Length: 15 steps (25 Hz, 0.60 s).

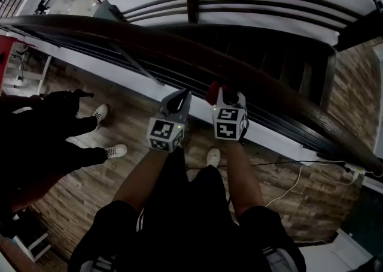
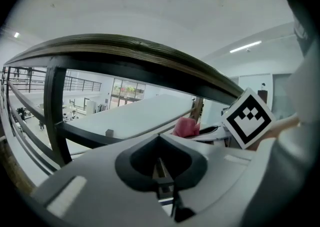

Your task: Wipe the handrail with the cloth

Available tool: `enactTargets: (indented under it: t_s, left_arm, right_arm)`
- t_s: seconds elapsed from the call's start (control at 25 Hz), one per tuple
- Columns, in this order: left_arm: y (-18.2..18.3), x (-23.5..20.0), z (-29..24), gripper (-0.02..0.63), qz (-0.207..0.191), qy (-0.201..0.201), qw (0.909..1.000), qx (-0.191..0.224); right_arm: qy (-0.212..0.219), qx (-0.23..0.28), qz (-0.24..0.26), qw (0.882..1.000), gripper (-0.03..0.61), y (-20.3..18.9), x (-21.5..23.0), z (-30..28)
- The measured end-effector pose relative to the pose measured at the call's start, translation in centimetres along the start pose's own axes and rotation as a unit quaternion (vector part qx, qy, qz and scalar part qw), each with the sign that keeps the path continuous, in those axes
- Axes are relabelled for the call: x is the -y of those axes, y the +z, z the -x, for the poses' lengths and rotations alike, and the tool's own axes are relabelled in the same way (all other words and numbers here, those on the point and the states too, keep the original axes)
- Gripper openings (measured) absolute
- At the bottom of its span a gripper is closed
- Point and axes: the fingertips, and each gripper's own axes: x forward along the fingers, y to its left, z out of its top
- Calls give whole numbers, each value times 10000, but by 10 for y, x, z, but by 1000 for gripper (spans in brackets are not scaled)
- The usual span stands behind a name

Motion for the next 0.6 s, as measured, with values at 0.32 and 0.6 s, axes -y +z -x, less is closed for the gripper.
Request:
enactTargets:
  t_s: [0.32, 0.6]
  left_arm:
    - [3, 41, -18, -2, -83, 32, 9999, 91]
    - [2, 67, -27, -2, -75, 131, 9998, 135]
  right_arm:
    - [102, -31, 141, 9998, 42, -21, 35, 16]
    - [191, -103, 382, 9990, 41, -35, 50, 29]
